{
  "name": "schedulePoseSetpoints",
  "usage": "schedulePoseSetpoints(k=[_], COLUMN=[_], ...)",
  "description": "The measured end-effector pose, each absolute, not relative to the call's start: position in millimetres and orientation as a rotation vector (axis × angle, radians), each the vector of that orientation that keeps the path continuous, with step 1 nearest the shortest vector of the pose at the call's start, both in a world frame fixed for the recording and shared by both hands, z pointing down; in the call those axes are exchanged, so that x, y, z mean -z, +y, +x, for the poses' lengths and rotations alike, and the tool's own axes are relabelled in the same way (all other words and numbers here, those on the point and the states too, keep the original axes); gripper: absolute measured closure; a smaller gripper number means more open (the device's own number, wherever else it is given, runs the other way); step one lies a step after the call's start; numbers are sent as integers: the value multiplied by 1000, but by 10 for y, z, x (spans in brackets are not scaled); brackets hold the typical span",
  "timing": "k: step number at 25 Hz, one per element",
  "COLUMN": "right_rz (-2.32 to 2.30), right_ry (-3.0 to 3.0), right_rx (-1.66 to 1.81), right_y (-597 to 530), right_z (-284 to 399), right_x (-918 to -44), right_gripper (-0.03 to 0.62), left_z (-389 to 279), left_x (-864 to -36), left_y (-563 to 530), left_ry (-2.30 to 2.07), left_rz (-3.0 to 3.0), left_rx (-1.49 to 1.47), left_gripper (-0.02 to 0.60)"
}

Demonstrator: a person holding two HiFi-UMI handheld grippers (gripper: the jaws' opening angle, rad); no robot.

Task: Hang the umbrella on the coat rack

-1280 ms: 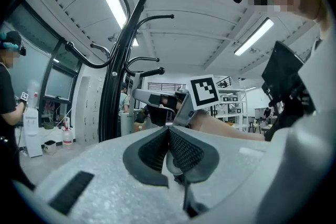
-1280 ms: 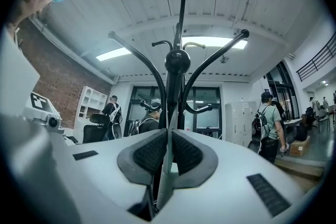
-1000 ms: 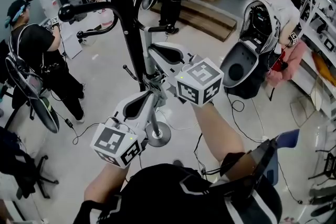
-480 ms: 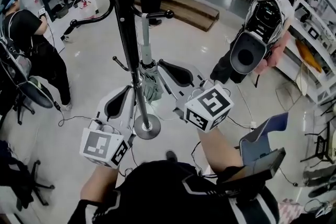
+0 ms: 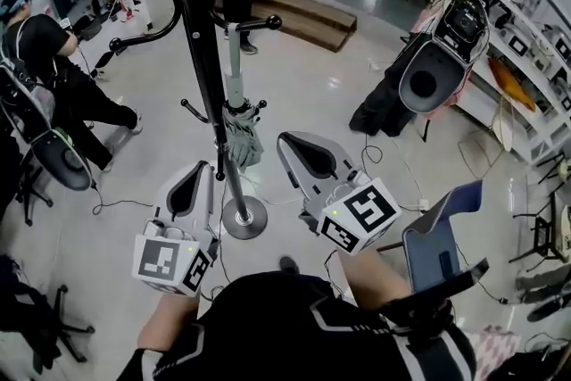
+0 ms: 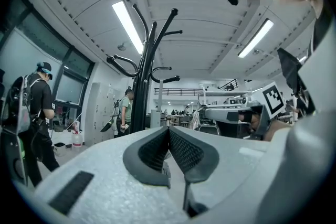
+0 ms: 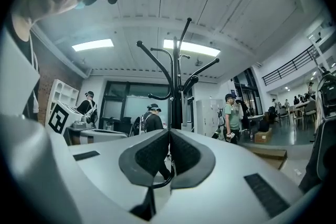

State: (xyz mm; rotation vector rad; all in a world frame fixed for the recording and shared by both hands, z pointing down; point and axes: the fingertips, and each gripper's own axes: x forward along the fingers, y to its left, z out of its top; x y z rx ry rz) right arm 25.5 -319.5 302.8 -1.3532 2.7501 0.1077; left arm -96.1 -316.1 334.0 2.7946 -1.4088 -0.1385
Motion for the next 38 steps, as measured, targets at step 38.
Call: schedulePoseSetpoints(k=[38], right_rz=[-1399], right_ry=[2813], right_rx=[-96], right_y=[-3248], right_z=[289], right_x=[-3312], right_gripper=[585], left_z=[-929], left_x=[-3517], left_y=[-3202], left_ry=[-1475], left_rz=[2708], left_rx=[113], left_gripper=[571])
